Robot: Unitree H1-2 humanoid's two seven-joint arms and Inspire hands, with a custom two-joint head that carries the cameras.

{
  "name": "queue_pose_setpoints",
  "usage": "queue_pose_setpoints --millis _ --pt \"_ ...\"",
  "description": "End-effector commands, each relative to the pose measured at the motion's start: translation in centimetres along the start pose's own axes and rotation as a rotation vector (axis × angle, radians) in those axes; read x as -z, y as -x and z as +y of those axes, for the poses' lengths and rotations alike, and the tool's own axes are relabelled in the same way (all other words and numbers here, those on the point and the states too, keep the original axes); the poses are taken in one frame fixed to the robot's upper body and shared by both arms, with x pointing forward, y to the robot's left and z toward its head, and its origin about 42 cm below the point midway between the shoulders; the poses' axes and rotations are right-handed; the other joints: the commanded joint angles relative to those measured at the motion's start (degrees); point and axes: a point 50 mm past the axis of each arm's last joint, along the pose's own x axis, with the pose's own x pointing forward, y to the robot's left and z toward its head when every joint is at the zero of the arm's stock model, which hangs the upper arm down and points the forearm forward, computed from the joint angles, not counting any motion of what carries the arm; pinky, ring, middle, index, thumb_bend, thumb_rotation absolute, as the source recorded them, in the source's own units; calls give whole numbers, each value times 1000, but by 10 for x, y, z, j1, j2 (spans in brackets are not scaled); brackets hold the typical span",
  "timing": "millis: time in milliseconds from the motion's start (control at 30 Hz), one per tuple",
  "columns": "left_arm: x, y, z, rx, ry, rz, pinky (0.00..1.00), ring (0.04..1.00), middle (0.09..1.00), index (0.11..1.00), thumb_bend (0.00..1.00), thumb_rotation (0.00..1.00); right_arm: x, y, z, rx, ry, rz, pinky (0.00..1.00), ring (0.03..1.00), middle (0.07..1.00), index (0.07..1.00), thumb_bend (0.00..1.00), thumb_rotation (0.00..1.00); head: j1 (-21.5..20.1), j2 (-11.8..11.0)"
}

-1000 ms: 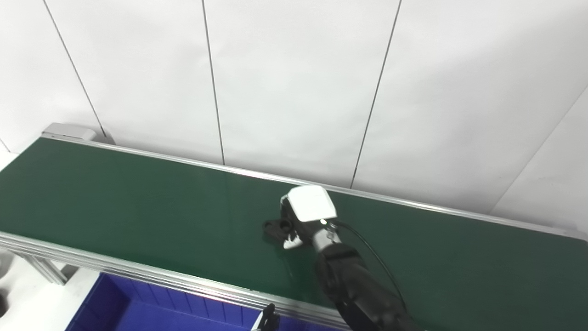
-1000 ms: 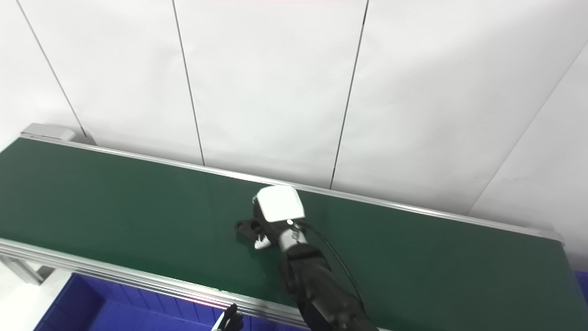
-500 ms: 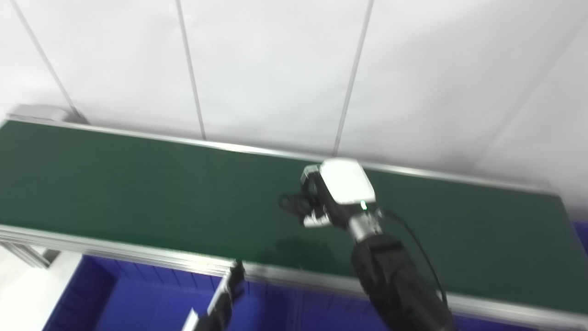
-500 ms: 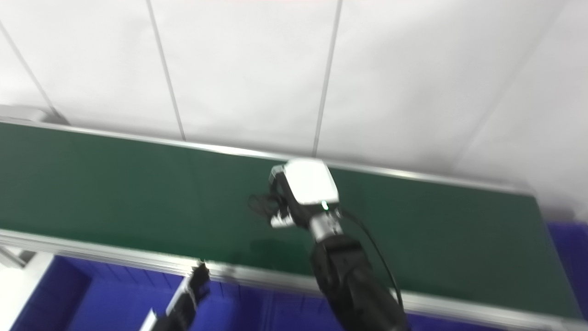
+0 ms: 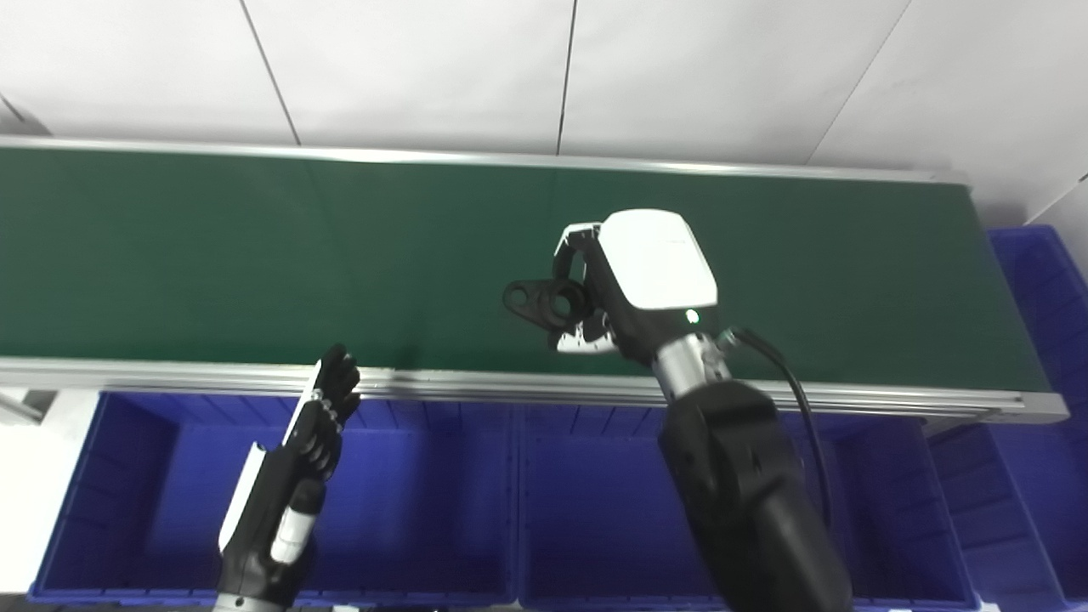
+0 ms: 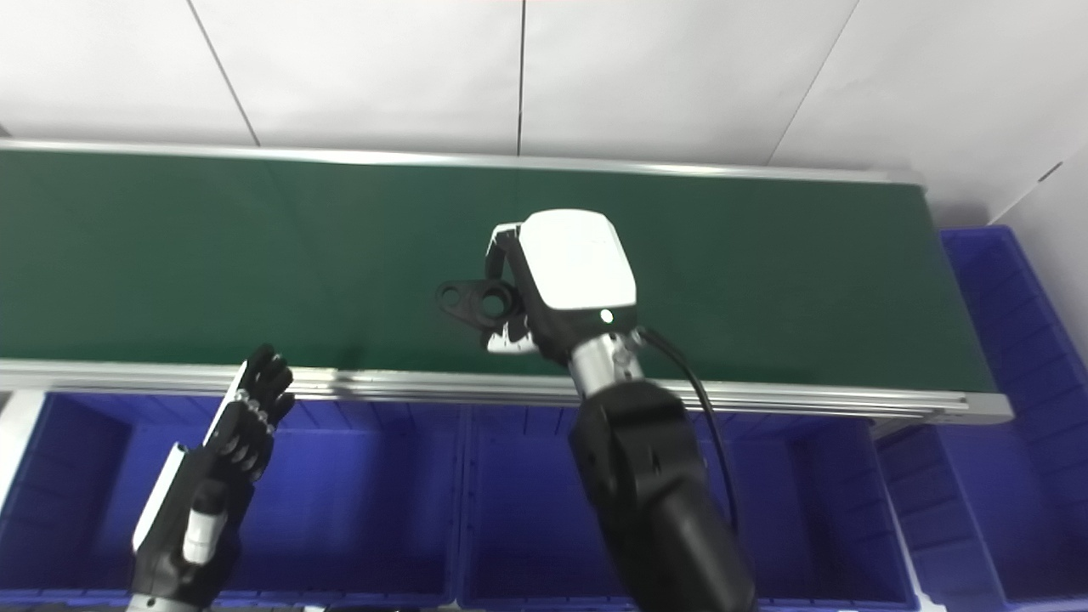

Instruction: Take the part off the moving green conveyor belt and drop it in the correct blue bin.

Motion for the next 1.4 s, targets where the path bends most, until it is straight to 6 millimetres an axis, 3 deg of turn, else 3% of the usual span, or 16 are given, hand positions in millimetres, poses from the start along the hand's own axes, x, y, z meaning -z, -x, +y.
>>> queue_pose_setpoints --millis 0,67,267,600,833,867,900,933,967,1033,1100,1133,1267,1367 --pt "-14 -2 5 13 -10 -44 961 983 994 1000 930 920 7 27 -5 25 -9 52 135 198 470 485 525 0 -1 4" --pt "-16 -1 7 16 -13 -36 962 983 995 1000 936 923 14 48 0 -5 -28 89 143 208 471 485 525 0 4 8" --pt "-19 -1 10 23 -22 -36 933 974 987 1000 938 915 36 77 27 -100 -9 165 149 216 471 486 524 1 13 13" --pt "-17 -4 7 20 -11 -27 957 986 995 1000 927 911 61 81 89 -281 24 250 175 249 472 490 525 1 15 6" --pt "-15 -5 2 12 -3 -30 955 984 991 1000 943 912 71 76 101 -284 29 255 153 220 470 492 526 0 26 2" --pt "-15 -5 2 12 -2 -32 951 982 991 1000 926 910 72 77 102 -280 30 255 218 311 479 492 527 5 26 2" --pt "-15 -4 1 11 -2 -33 950 982 991 1000 925 910 72 77 102 -279 30 257 222 317 480 492 527 5 28 1" --pt "-15 -4 1 11 -2 -33 950 981 991 1000 925 910 72 78 103 -277 30 258 304 412 553 581 678 182 28 1" --pt "-15 -4 1 11 -1 -33 952 981 991 1000 926 910 72 79 102 -292 39 260 494 604 691 718 884 446 28 1" --pt "-15 -3 1 11 0 -35 953 981 990 1000 926 910 71 81 102 -322 48 267 619 709 765 779 954 554 36 0" --pt "-15 -2 0 12 1 -34 958 982 990 1000 912 908 69 83 101 -350 51 270 885 871 899 885 992 699 38 -1" --pt "-15 -2 0 13 0 -33 961 983 990 1000 909 907 68 84 100 -364 56 270 941 907 933 913 997 740 38 -1" --pt "-15 -2 0 16 1 -31 967 985 990 1000 911 909 66 85 96 -390 77 259 998 943 964 948 1000 846 47 -1" --pt "-16 -2 -1 22 -10 -28 974 991 992 1000 910 913 66 86 93 -367 48 241 938 908 930 932 1000 848 60 1"
